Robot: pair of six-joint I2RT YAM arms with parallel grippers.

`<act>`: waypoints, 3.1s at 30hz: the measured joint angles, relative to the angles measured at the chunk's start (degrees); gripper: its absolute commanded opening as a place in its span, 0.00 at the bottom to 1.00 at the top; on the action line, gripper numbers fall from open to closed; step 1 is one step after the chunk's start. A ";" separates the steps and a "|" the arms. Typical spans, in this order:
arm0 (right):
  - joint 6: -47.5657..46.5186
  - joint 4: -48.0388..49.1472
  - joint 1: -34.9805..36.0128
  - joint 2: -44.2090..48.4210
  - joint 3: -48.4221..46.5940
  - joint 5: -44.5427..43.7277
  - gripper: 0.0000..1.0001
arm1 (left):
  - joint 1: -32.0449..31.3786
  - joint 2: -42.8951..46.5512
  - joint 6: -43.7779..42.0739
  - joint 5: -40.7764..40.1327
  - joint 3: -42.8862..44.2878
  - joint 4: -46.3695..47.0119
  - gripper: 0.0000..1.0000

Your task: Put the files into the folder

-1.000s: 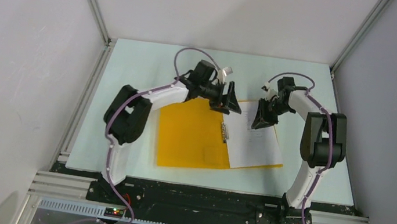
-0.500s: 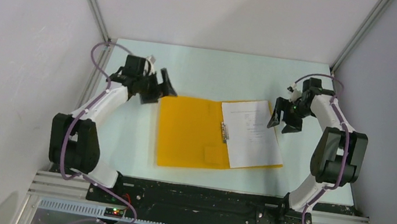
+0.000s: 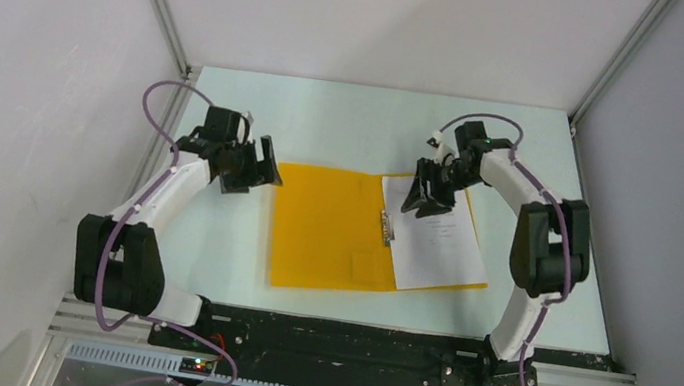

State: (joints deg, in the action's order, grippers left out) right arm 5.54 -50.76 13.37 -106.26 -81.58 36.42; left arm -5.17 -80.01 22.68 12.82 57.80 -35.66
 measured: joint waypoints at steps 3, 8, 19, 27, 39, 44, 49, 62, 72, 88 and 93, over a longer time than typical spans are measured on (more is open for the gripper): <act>2.84 1.81 0.92 -4.83 -2.34 3.61 0.46 | -2.10 -1.51 -0.24 -1.36 5.22 -0.04 0.86; 6.47 2.89 1.57 -12.33 -6.95 7.32 0.38 | -8.94 -7.15 2.01 -3.02 13.35 1.29 0.81; 8.02 3.10 3.82 -14.05 -7.48 9.75 0.33 | -22.43 -25.64 10.32 -1.90 25.14 2.03 0.55; 9.03 2.49 1.11 -11.58 -3.37 8.74 0.31 | -28.06 -37.92 15.21 1.62 33.07 2.69 0.42; 9.62 2.58 -0.28 -6.01 0.96 6.67 0.32 | -31.56 -45.48 20.94 3.06 38.07 4.74 0.32; 10.47 3.10 -0.11 -6.01 1.01 6.71 0.33 | -31.56 -45.48 22.32 2.89 37.51 4.87 0.30; 11.61 4.13 0.52 -6.03 1.01 6.75 0.39 | -31.56 -45.48 23.39 1.86 36.59 3.32 0.31; 13.40 4.98 3.80 -8.74 -0.63 8.15 0.33 | -31.56 -46.71 25.20 3.04 36.59 3.26 0.21; 15.50 6.10 4.26 -10.38 -0.68 9.66 0.36 | -31.39 -47.08 26.29 4.02 36.59 3.54 0.21; 16.96 6.88 5.09 -11.37 -1.53 10.88 0.20 | -31.28 -47.19 26.82 4.15 36.59 3.67 0.22; 17.14 6.75 4.68 -11.37 -1.44 11.06 0.18 | -31.06 -47.19 26.88 4.22 36.59 3.63 0.21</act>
State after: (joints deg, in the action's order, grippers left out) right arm 22.68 -44.01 18.04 -117.62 -83.02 47.48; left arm -36.23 -127.20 49.56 17.04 94.39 -32.03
